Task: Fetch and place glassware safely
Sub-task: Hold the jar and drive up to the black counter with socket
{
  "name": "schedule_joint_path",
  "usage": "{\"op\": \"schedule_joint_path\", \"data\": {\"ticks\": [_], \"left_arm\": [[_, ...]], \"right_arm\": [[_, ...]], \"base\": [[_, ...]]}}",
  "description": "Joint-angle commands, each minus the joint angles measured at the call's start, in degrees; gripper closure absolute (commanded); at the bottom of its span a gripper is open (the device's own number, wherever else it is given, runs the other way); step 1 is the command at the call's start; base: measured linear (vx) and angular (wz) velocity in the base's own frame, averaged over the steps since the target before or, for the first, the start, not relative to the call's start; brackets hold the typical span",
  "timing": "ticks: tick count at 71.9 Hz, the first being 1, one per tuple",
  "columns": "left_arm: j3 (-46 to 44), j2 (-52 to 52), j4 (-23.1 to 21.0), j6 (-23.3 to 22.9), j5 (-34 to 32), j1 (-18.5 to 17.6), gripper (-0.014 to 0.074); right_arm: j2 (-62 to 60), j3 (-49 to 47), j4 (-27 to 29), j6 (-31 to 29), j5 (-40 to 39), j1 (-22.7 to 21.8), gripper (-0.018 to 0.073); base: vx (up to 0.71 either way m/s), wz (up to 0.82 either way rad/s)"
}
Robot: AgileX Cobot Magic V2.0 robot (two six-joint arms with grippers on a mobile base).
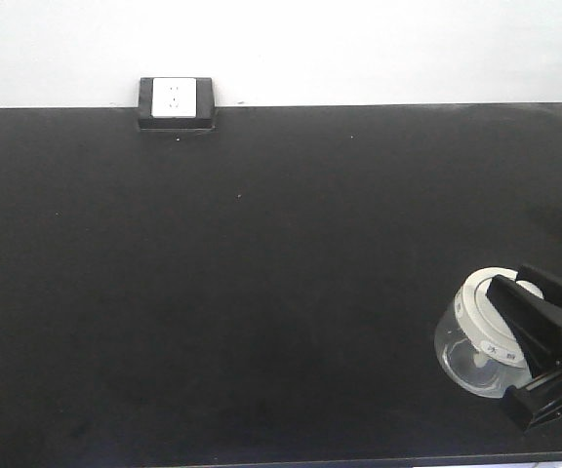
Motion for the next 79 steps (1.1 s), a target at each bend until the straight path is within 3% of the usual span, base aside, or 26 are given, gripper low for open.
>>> {"op": "schedule_joint_path", "data": {"ticks": [1, 79], "left_arm": [[-1.38, 0.63, -0.55, -0.45, -4.57, -0.46, 0.0603], [-1.38, 0.92, -0.66, -0.45, -4.57, -0.46, 0.0603]], "right_arm": [[-0.11, -1.85, 0.78, -0.17, -3.51, -0.06, 0.056], [1.0, -1.9, 0.78, -0.17, -3.44, -0.06, 0.056]], "base": [[0.04, 0.05], [0.02, 0.02]]}}
